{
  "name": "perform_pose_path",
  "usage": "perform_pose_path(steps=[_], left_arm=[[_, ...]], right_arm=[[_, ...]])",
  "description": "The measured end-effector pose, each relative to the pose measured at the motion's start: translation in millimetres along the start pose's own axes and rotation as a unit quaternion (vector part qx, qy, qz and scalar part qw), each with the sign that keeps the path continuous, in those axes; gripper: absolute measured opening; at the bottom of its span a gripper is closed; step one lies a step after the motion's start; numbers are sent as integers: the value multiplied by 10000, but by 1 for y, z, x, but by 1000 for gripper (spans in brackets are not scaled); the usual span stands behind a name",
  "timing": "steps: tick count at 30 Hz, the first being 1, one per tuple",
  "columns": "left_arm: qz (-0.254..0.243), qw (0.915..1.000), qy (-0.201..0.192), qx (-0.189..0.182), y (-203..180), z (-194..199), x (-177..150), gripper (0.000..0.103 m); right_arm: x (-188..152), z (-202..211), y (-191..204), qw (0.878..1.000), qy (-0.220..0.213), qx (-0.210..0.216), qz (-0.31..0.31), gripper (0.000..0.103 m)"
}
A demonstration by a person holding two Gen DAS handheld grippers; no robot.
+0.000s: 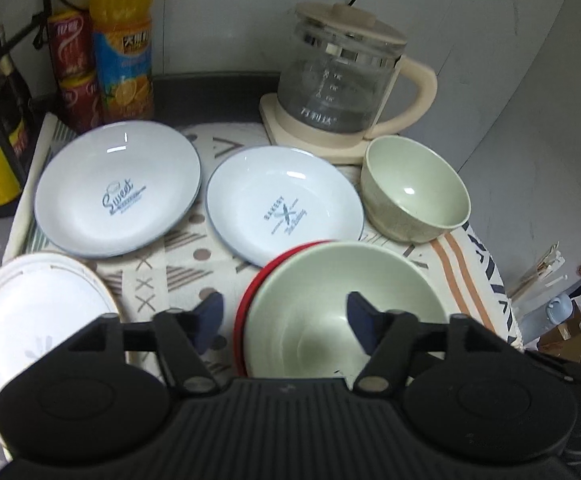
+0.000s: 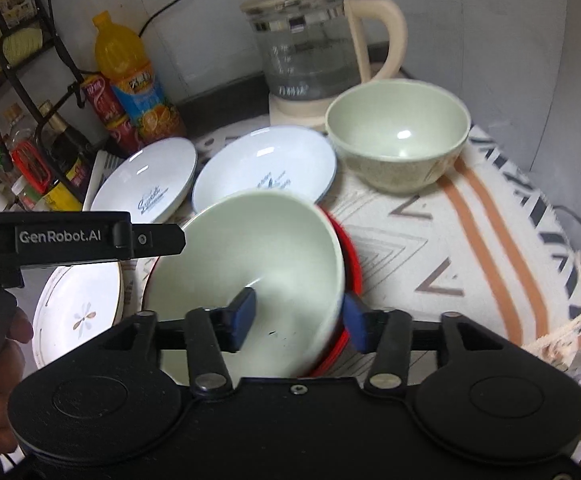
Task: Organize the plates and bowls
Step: 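Open both tools to release the green bowl and withdraw, then close both tools on the rim of the small pale green bowl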
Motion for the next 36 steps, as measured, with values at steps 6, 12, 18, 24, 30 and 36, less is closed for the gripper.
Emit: perform_pose_path(steps=[6,12,18,24,30,36], left_arm=[[-63,9999,-113,-50,-3,2,13,87],[61,9999,41,-100,1,-10,18,88],[3,9996,58,-264,-6,-21,30,88],[-130,9991,69,-391,-11,-36,47,88],[-327,9983,45,-483,-18,-51,62,88],[-438,9963,114,-737,-28,-75,76,88]], right_arm=[[18,10,-13,9987,-375,143,-309,89],[22,3,-35,9969,-390,-7,-687,98],[26,-3,-55,9944,-414,-181,-951,103],[31,-8,-66,9930,-423,-283,-1069,103],[38,-15,-80,9896,-429,-434,-1305,103],[49,-28,-88,9864,-462,-550,-1481,103]])
Point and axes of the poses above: each gripper's, at about its wrist camera, not at the fingertips, and z roughly against the way its jaws point, y to its left, x to its top, the point moved 9 cm from there along -z, roughly the way its jaws point, and after that the axes turned 15 degrees about -x, right-handed, at the moved point
